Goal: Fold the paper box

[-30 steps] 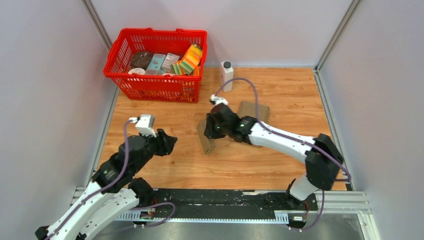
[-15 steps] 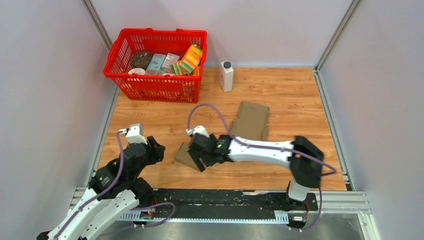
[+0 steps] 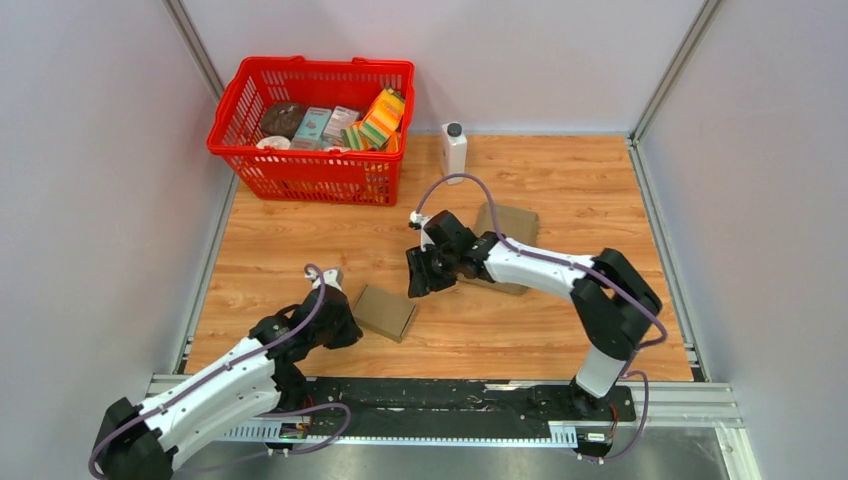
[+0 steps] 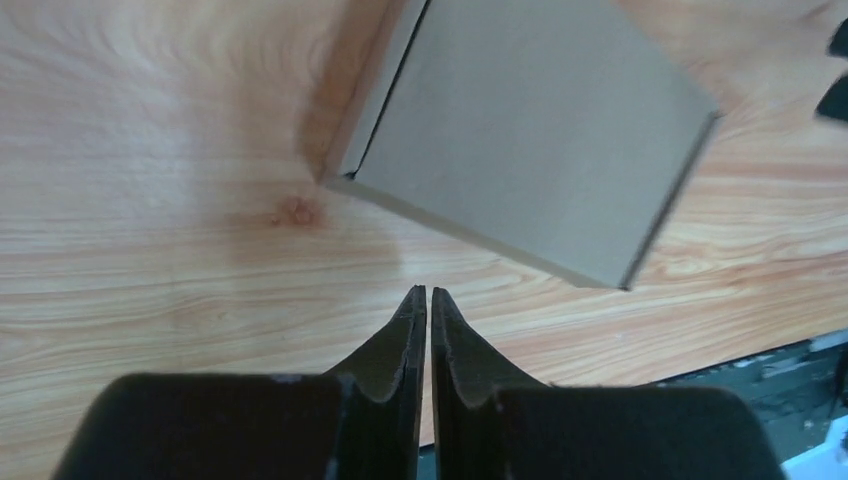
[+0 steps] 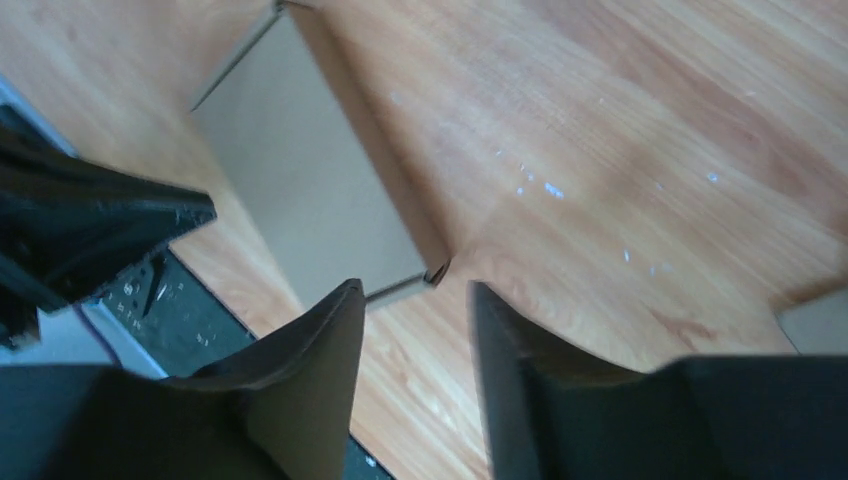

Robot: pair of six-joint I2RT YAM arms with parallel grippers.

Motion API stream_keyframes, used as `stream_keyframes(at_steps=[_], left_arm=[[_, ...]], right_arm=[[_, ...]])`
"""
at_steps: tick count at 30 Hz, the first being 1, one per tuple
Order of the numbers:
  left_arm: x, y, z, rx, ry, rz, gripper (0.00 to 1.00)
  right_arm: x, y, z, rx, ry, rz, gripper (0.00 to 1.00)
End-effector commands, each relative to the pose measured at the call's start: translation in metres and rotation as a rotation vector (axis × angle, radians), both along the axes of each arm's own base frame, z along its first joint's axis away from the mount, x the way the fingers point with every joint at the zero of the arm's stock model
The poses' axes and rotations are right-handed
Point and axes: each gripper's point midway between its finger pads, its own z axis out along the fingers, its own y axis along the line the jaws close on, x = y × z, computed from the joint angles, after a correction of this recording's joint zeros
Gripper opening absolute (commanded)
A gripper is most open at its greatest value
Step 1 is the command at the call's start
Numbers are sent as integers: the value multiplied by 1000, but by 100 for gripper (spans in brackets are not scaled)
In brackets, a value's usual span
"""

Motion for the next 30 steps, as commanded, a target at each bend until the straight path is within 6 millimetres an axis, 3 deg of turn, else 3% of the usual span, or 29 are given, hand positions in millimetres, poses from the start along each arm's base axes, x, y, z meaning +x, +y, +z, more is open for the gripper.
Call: stream_keyframes(at_steps=[1,2,3,5,8,11,13,15,16,18,19,20,21,22,24,25,26,27,28,29,30], left_arm=[[5,-21,-12,-86,38,10,11],[10,-24,-10,-93,24,9,10],[14,-27,-8,-94,18,3,10],[20,-31,-10,-69,25,-2,8],[27,-29,-21,-6,55,12,6],[39,-23,-32,38,40,75,4],[50,-13,-37,72,28,128,2],[57,-5,-37,89,31,169,2],[62,2,-35,90,27,194,2],[61,8,-23,91,-5,204,5],[59,12,-21,92,-16,206,15],[48,18,-24,111,8,198,23],[47,17,-12,79,-21,186,33],[38,11,-8,62,-11,119,42],[24,8,7,29,-12,40,46],[15,-3,14,-11,-11,-56,63],[12,-10,25,-40,-25,-98,67],[8,-15,35,-50,-45,-155,70],[10,-17,43,-35,-66,-182,75],[8,-31,65,-27,-115,-256,75],[11,-34,61,51,-105,-305,75]], right_arm=[[31,27,-1,25,-86,37,42],[35,31,-12,1,-84,42,33],[36,32,-17,-13,-91,52,30],[34,34,-36,-92,-135,80,28],[26,44,-44,-132,-143,112,28],[11,66,-40,-43,-87,141,28],[2,95,-23,88,-49,166,28],[10,103,-20,99,-34,123,30],[33,100,-14,75,-80,39,32],[50,81,-10,13,-87,-39,41],[72,63,3,-28,-139,-125,48],[77,49,6,-65,-153,-157,61],[76,29,4,-128,-143,-176,66],[92,5,25,-158,-221,-252,75],[86,-34,22,-229,-239,-300,82],[90,-55,43,-204,-270,-356,86],[81,-74,30,-223,-241,-370,87],[77,-88,28,-213,-226,-391,89],[82,-108,43,-155,-216,-444,90],[84,-120,45,-125,-202,-488,91],[76,-138,29,-134,-159,-523,91]])
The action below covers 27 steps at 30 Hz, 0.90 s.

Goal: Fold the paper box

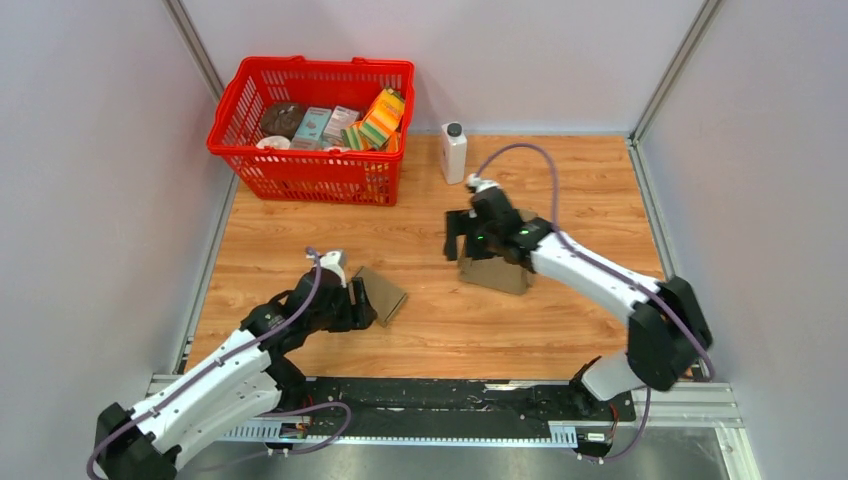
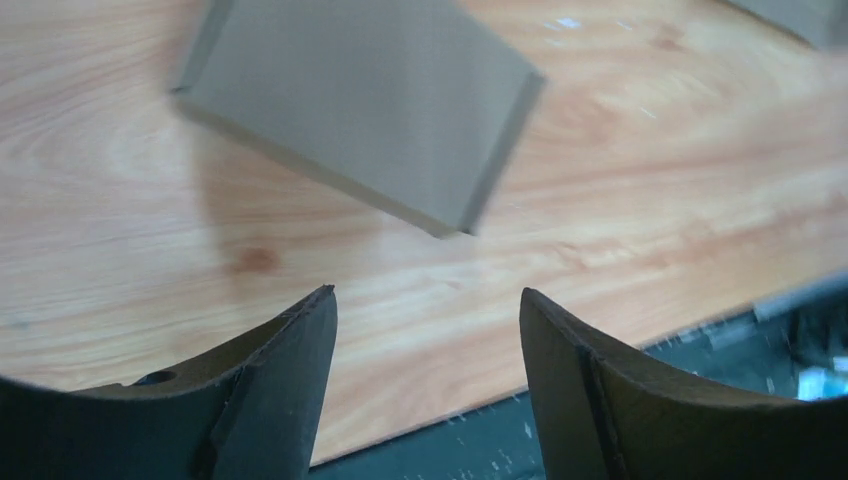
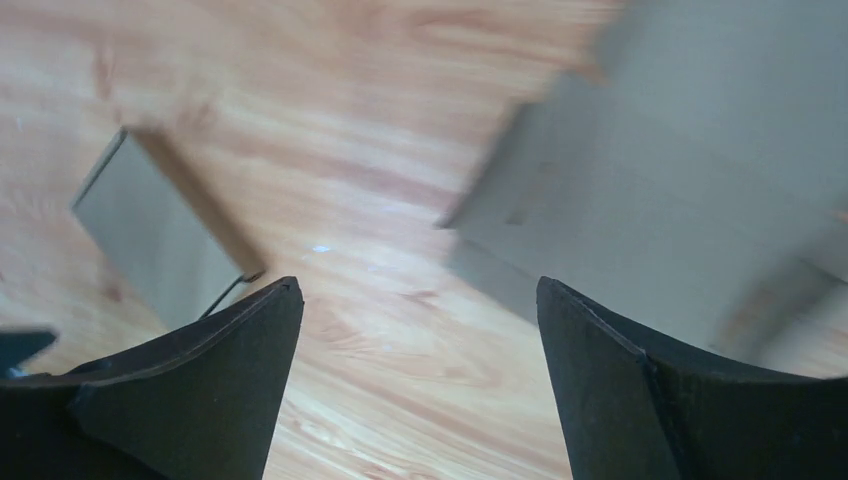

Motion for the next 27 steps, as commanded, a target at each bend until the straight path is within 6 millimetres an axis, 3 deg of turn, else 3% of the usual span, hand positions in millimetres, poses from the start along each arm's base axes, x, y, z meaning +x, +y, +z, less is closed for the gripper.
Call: stream_keyframes(at_steps=[1,2,3,4,5,6,7,8,9,11,14,19,20,23,26,27], left_arm=[[1,-30,39,145,-82,-269,76],[9,-43,56,169,-108,-310,76],[12,-50,35,293,-47,-378,76],[15,-57,31,343,-28,-410,76],[24,-69,39,374,-36,-437,76],[27,-75,17,475,7,-487,76],[31,-77,10,524,20,-500,76],[38,-85,11,548,14,-513,75],[41,-85,-6,611,54,-532,75],[49,-86,-15,660,58,-519,75],[58,-70,-30,771,67,-472,76],[66,-42,-42,790,86,-355,73],[68,-27,-47,799,111,-319,72],[77,-7,-51,797,116,-252,69],[93,3,-39,769,102,-187,67],[101,16,-33,787,99,-127,67]], right_arm=[[10,-85,7,88,14,-250,92],[14,-100,5,108,16,-313,92],[10,-111,-2,127,46,-341,92],[17,-134,2,142,34,-407,93],[19,-143,1,138,29,-425,94],[21,-152,0,121,22,-434,94],[26,-165,-4,102,26,-467,94],[27,-172,-8,84,42,-481,94],[28,-177,-11,62,48,-480,94],[34,-185,-19,26,71,-493,94],[39,-197,-32,-53,93,-519,92],[33,-191,-54,-48,158,-493,85],[33,-190,-58,-43,155,-492,83],[34,-180,-63,0,169,-470,79],[34,-175,-72,11,196,-460,69],[33,-174,-75,14,208,-457,66]])
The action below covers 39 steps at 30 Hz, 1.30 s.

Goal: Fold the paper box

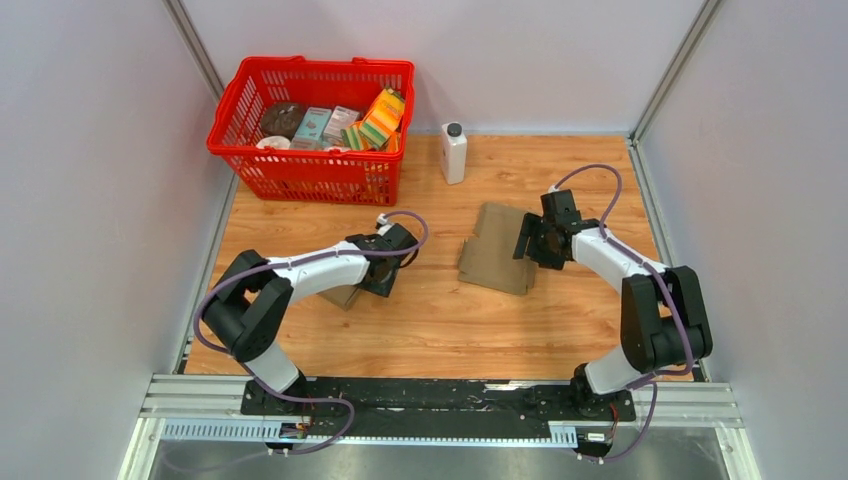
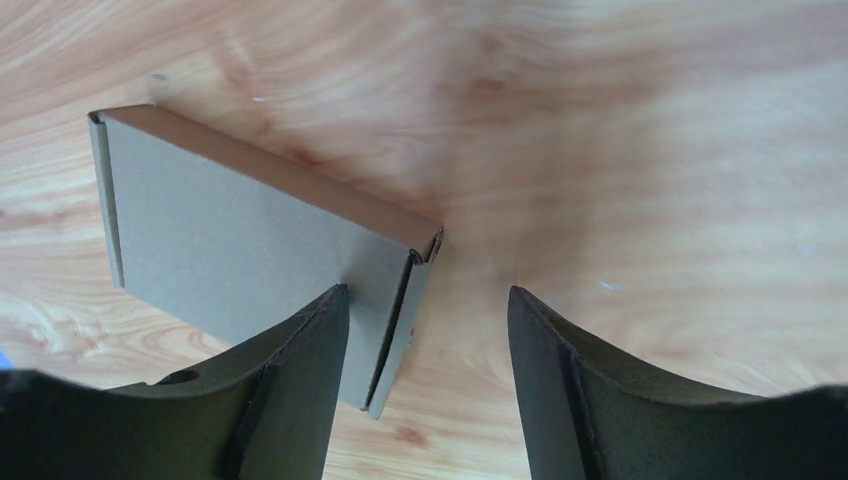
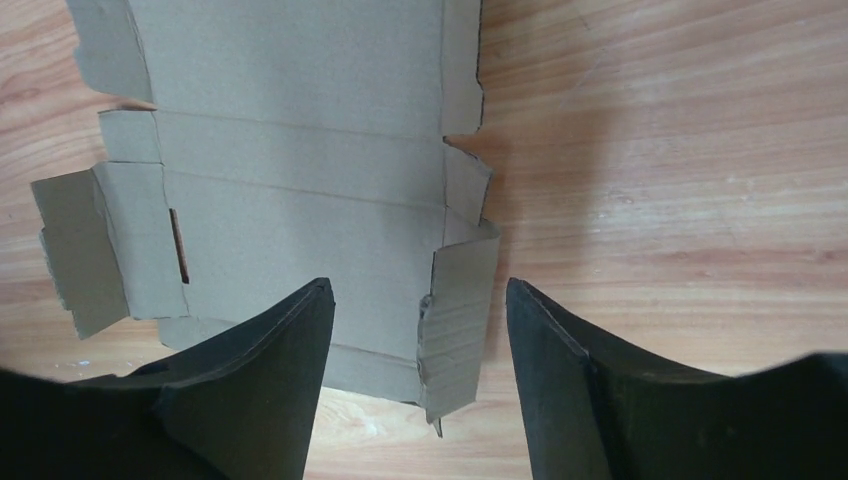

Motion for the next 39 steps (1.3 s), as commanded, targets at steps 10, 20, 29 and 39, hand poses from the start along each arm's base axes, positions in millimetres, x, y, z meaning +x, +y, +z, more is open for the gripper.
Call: stream_keyframes(at_steps=[10,20,29,39], left_arm=[[18,17,78,-282,-177,125,76],[-46,-18,116,-777,-190,31,76],[-80,-62,91,-1022,-6,-6,74],[-63,-186,110,-965,55,-254,69]], right_arm=[[-36,12,-33,99,102,-48,38],[-136,197,103,840,-84,232,79],[-131,180,175,464,-328,519,100],[27,76,107,139,-195,319,93]])
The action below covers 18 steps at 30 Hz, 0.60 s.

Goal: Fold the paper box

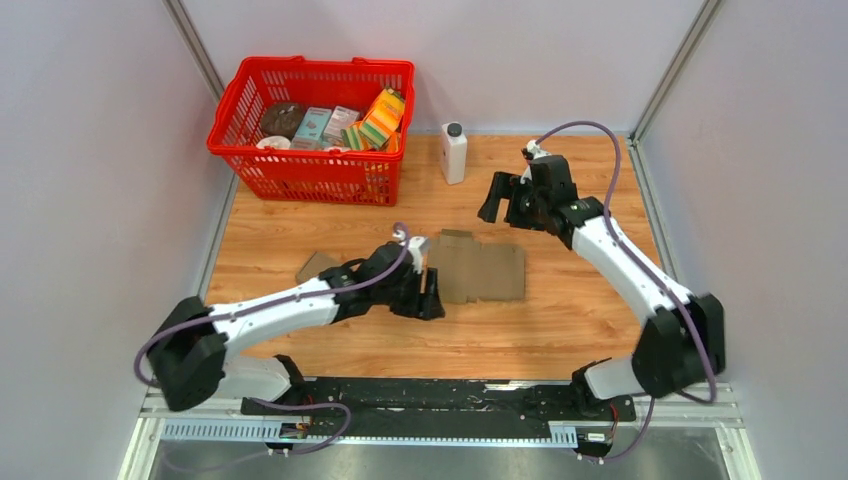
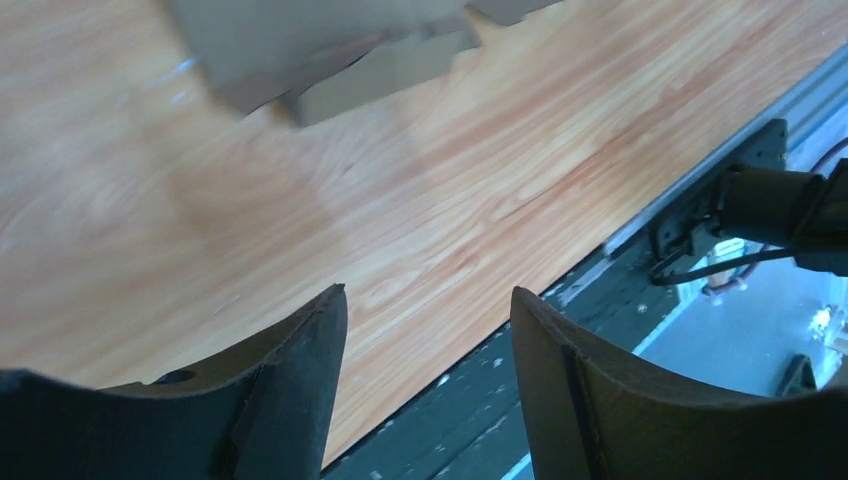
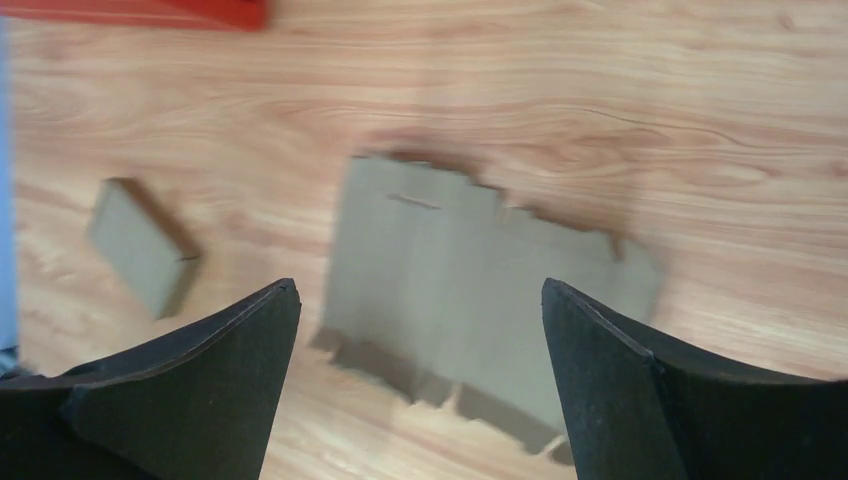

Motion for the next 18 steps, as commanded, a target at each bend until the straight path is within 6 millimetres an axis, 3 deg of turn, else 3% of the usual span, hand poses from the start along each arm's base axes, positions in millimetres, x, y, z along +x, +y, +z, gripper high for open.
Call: stream_keyframes(at_steps=[1,2,3,4,5,8,11,12,14,16,18], left_arm=[[29,-72,22,-40,-93,-124,69],[23,-85,17,-29,-83,-180,69],[26,-100,25,-30,-86,-213,68],[24,-107,-2,31,-45,-254,66],[18,-116,-8,35,-21,-288,59],[27,-124,-28,63,1,-260,53],[45,-101,-43,168,-53,-179,53],[46,-90,-49,200,-52,-166,53],[57,-74,-54,233,-54,-140,53],[67,-52,-59,265,-37,-104,53],[70,-26,-67,299,-30,-59,53]], right_arm=[[25,-28,-50,-82,145,64,93],[36,-27,-64,-83,183,73,93],[48,-34,-71,-94,193,48,93],[56,-38,-79,-97,218,27,92],[69,-40,-92,-100,253,8,91],[74,-42,-113,-59,326,-18,82],[64,-38,-122,-58,334,-18,79],[50,-37,-134,-60,366,-19,79],[44,-31,-133,-19,351,-5,79],[27,-28,-146,4,385,-12,78],[12,-16,-145,21,394,17,78]])
